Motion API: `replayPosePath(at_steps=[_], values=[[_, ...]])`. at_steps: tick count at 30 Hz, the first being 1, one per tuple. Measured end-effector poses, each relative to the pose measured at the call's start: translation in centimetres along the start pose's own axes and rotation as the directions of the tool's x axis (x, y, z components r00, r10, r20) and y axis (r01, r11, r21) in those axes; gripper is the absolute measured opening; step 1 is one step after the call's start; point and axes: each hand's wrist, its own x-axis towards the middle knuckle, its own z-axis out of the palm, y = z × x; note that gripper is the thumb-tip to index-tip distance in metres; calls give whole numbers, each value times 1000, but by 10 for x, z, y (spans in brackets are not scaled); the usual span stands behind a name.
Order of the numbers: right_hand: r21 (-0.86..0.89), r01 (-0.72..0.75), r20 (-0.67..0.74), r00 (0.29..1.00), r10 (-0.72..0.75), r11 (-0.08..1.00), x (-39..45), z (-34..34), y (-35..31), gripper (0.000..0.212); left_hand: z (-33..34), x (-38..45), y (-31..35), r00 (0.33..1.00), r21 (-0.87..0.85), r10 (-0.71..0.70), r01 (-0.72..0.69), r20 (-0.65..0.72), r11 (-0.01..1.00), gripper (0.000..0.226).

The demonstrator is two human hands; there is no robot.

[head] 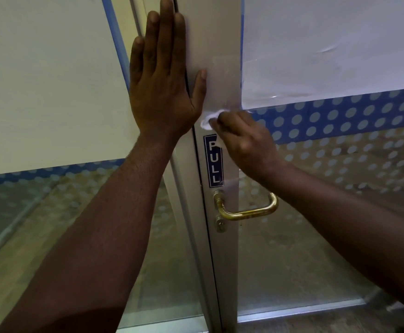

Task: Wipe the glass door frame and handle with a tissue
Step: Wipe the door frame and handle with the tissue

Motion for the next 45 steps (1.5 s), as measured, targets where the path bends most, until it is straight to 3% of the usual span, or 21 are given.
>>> replayPosePath(at_steps=[1,3,5,6,9,12,13,16,17,20,21,23,26,28,31,33,36,37,41,43,45], values=[[8,-1,32,999,1,1000,-8,4,-2,27,0,0,0,1000,-3,1,-1,3,1000,66],[46,33,235,971,-43,998,-36,9,-12,41,0,-1,0,1000,-1,3,-3,7,1000,66],[2,97,457,885,-87,995,-62,7,-18,52,0,-1,-1,1000,-6,2,-2,1,1000,66],[-45,114,503,861,-76,992,-65,6,-16,55,0,-1,-1,1000,-9,4,-4,-2,1000,66],[-231,29,419,905,73,973,-37,5,-7,67,2,-1,-1,1000,-1,6,-7,-9,1000,65],[-205,-16,421,901,103,979,-23,7,-13,74,2,0,-1,1000,-4,5,-5,-1,1000,66],[-172,42,484,874,47,984,-33,10,-17,74,2,0,-1,1000,-7,8,-8,9,1000,66],[-113,279,714,690,-117,953,-73,3,-11,71,-1,0,0,999,-13,17,-16,32,1000,67],[-130,293,711,694,-117,947,-76,0,-3,71,-1,0,0,999,-12,17,-17,33,1000,67],[-205,130,529,848,-2,970,-48,-10,12,73,-1,0,-1,1000,-12,16,-15,22,1000,66],[-201,97,498,867,16,975,-37,-11,12,74,0,0,0,1000,-12,14,-14,18,1000,66],[-153,152,555,831,-43,976,-36,-7,3,76,0,0,0,1000,-12,11,-10,17,1000,65],[-78,312,736,658,-157,947,-59,-7,-2,73,-2,1,-1,999,-10,6,-6,34,1000,66],[-97,287,693,706,-142,953,-58,-13,8,71,-4,1,-1,999,-12,16,-15,44,1000,67],[-171,134,490,871,-34,976,-32,-19,17,71,-4,1,0,999,-12,25,-24,48,1000,67],[-138,125,514,857,-37,983,-26,-14,9,73,-4,1,0,998,-13,26,-26,49,1000,68],[-48,265,679,716,-163,963,-45,-2,-3,73,-5,3,-1,998,-11,20,-20,58,1000,68],[-52,292,688,703,-177,955,-49,-3,-2,72,-6,3,-1,998,-12,20,-19,60,1000,68],[-158,104,521,853,-7,982,-35,-8,5,72,-5,0,0,997,-18,31,-30,67,999,68],[-131,78,554,832,7,988,-33,-6,-6,74,-5,1,0,998,-9,28,-28,59,1000,68],[-77,192,646,757,-98,978,-45,-4,-10,76,-5,1,-1,998,6,20,-21,58,1000,68]])
